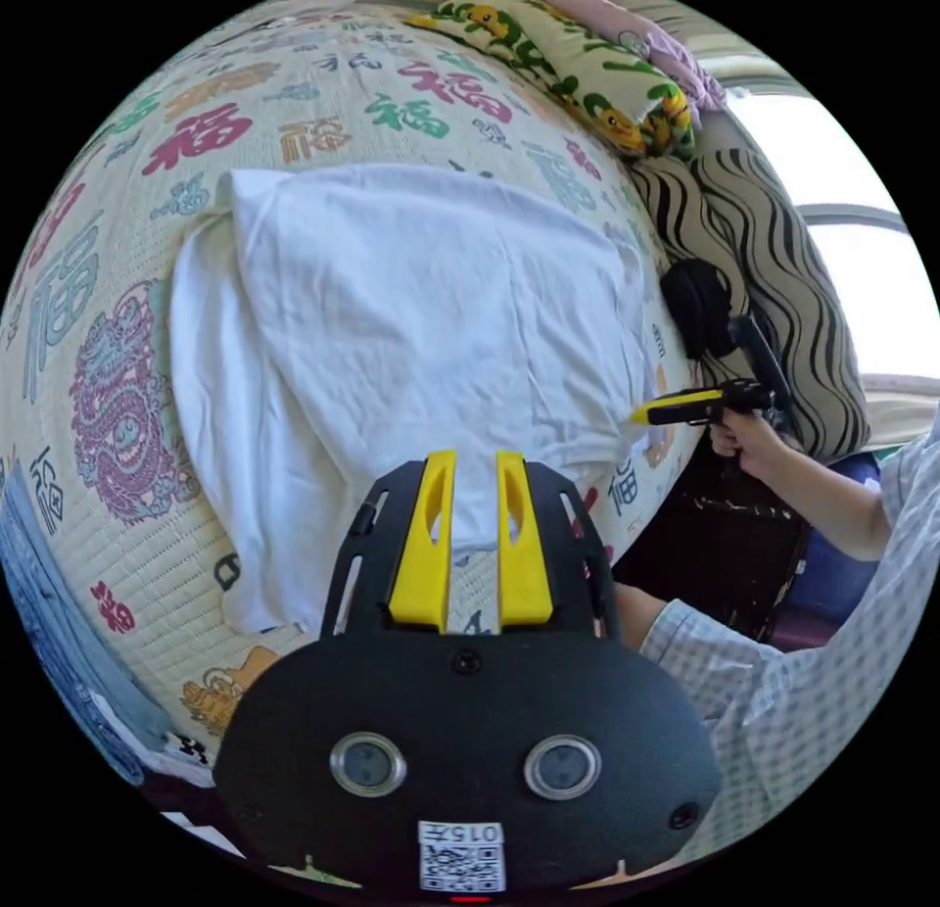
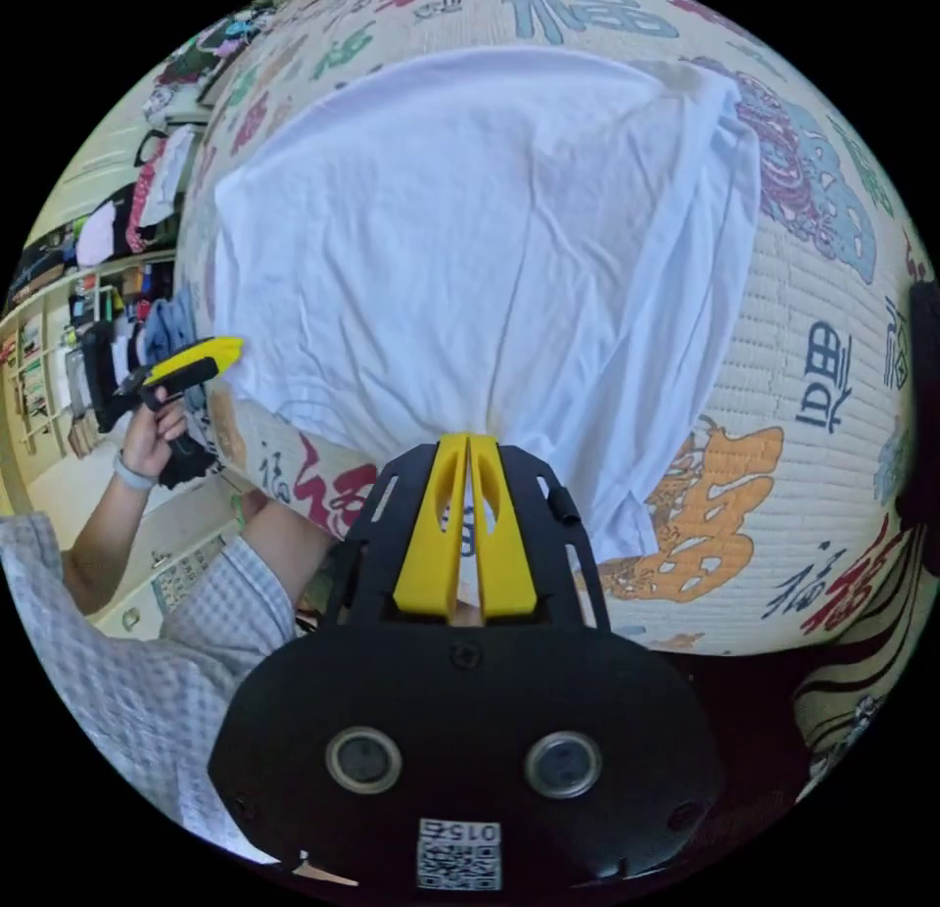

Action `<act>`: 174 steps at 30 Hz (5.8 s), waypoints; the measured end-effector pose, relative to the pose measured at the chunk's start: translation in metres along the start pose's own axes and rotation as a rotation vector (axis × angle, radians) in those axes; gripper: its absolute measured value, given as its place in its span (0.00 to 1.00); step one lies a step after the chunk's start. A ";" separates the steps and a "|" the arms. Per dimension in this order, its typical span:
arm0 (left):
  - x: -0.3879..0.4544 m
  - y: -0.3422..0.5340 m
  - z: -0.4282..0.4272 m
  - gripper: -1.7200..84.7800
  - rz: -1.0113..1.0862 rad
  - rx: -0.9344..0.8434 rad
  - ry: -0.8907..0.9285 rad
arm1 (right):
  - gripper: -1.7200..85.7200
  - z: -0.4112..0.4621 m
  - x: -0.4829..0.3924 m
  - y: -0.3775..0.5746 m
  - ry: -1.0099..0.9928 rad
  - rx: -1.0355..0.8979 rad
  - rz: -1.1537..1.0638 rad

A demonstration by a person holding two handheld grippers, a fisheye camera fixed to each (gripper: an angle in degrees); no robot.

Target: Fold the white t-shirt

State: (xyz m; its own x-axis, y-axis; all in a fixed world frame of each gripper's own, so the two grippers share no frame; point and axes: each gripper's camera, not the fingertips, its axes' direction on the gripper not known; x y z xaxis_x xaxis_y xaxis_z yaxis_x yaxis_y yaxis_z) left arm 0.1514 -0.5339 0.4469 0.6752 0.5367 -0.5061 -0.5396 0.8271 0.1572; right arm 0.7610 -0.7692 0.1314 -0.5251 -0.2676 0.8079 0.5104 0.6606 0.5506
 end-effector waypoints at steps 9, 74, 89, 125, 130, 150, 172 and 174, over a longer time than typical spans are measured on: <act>0.010 0.014 0.027 0.09 0.055 -0.189 -0.244 | 0.06 0.008 0.058 0.049 0.059 0.172 0.250; -0.104 0.280 -0.017 0.03 -0.501 0.264 0.054 | 0.05 0.503 -0.324 -0.389 0.675 -0.018 -0.604; -0.128 0.326 0.019 0.02 -0.595 0.347 0.186 | 0.01 0.506 -0.323 -0.441 0.667 -0.073 -0.521; 0.339 0.161 0.344 0.02 0.402 0.231 0.012 | 0.02 0.065 0.230 -0.272 -0.371 0.308 -0.384; 0.339 0.127 0.406 0.04 0.391 0.069 0.040 | 0.01 0.039 0.248 -0.262 -0.106 0.323 -0.208; 0.261 0.032 0.408 0.05 0.387 -0.162 -0.163 | 0.01 0.041 0.147 -0.111 0.136 0.247 -0.068; 0.185 -0.085 0.299 0.05 0.207 -0.081 -0.030 | 0.07 -0.036 0.177 -0.078 -0.197 0.290 0.003; 0.168 -0.114 0.268 0.09 0.164 0.036 -0.044 | 0.11 -0.062 0.188 -0.100 -0.228 0.415 0.022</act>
State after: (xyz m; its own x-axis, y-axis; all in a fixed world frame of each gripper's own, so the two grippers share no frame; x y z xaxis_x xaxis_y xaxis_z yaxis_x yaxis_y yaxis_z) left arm 0.4606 -0.4931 0.5709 0.6011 0.6711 -0.4339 -0.6268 0.7327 0.2651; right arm 0.6540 -0.9291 0.2414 -0.6774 -0.1202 0.7257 0.2319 0.9014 0.3657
